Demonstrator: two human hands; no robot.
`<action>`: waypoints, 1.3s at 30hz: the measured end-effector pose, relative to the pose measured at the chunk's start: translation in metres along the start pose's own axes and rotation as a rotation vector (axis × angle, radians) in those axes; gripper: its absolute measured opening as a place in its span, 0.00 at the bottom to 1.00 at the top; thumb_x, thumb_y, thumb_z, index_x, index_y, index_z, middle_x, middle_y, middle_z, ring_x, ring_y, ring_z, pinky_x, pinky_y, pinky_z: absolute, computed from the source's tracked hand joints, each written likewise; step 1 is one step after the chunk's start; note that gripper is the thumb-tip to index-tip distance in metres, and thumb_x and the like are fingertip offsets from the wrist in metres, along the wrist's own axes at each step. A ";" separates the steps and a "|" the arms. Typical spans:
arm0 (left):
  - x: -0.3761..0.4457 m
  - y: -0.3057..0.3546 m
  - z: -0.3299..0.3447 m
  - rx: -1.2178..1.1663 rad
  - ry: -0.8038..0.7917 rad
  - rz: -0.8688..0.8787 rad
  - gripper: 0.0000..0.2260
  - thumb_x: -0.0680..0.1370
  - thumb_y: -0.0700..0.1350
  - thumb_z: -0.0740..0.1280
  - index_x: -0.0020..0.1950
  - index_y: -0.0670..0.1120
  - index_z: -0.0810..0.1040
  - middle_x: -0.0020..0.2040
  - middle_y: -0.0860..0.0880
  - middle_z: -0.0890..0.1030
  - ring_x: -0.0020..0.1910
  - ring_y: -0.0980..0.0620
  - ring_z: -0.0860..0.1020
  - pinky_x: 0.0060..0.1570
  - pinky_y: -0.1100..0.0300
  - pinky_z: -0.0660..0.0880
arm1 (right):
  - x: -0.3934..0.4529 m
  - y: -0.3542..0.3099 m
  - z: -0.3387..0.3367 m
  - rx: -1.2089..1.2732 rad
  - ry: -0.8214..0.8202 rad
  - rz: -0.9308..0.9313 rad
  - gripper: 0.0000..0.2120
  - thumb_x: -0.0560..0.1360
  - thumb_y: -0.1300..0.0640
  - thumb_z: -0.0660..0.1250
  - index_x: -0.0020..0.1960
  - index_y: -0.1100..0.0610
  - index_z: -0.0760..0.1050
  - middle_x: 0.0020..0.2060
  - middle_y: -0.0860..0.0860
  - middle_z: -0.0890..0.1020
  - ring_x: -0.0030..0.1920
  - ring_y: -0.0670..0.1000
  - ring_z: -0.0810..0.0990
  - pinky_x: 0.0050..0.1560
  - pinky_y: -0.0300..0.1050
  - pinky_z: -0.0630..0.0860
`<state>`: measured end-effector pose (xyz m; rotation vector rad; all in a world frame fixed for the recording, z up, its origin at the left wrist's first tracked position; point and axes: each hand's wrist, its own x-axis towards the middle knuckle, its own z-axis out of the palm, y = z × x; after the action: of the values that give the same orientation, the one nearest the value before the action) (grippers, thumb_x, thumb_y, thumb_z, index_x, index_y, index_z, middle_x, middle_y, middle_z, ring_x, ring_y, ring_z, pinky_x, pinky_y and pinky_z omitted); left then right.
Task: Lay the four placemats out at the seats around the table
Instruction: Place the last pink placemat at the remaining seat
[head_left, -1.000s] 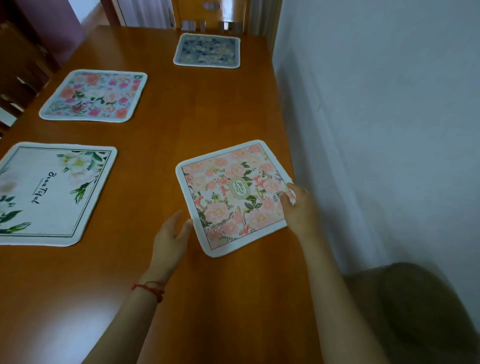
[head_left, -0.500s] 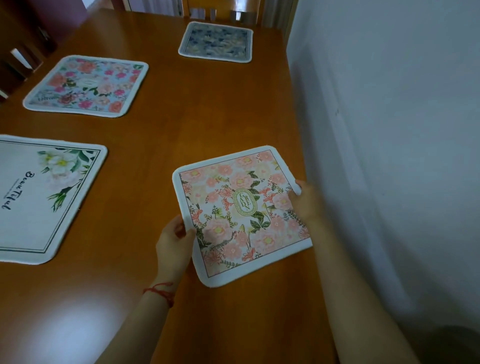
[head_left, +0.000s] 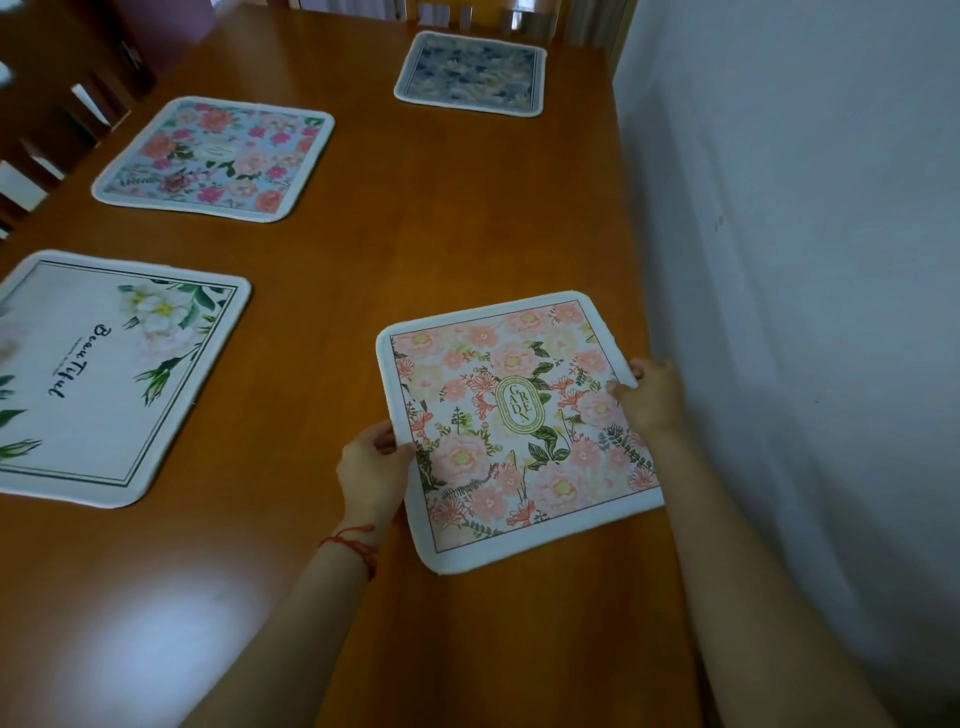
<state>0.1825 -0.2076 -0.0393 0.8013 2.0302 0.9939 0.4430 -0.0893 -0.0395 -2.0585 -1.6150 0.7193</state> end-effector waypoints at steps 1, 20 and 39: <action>0.001 -0.001 -0.001 0.019 0.002 0.009 0.14 0.74 0.35 0.67 0.60 0.39 0.77 0.54 0.41 0.81 0.46 0.45 0.78 0.45 0.55 0.75 | -0.002 0.001 0.000 0.006 -0.005 0.009 0.12 0.71 0.61 0.70 0.53 0.65 0.77 0.51 0.62 0.79 0.49 0.61 0.79 0.50 0.50 0.77; 0.005 -0.006 -0.079 0.073 0.011 0.045 0.09 0.73 0.37 0.69 0.52 0.39 0.80 0.48 0.41 0.82 0.44 0.42 0.81 0.47 0.47 0.79 | -0.096 -0.023 -0.006 0.426 -0.014 0.305 0.12 0.72 0.62 0.70 0.53 0.65 0.78 0.48 0.60 0.82 0.39 0.54 0.78 0.43 0.46 0.76; -0.022 -0.061 -0.225 0.022 -0.131 0.101 0.07 0.73 0.37 0.69 0.51 0.40 0.80 0.45 0.44 0.80 0.45 0.43 0.79 0.50 0.48 0.78 | -0.262 -0.079 0.033 0.502 0.142 0.331 0.12 0.71 0.63 0.70 0.53 0.65 0.78 0.45 0.59 0.82 0.36 0.51 0.79 0.33 0.38 0.72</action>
<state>-0.0018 -0.3413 0.0158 0.9643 1.9075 0.9503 0.3130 -0.3254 0.0190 -1.9538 -0.9032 0.9521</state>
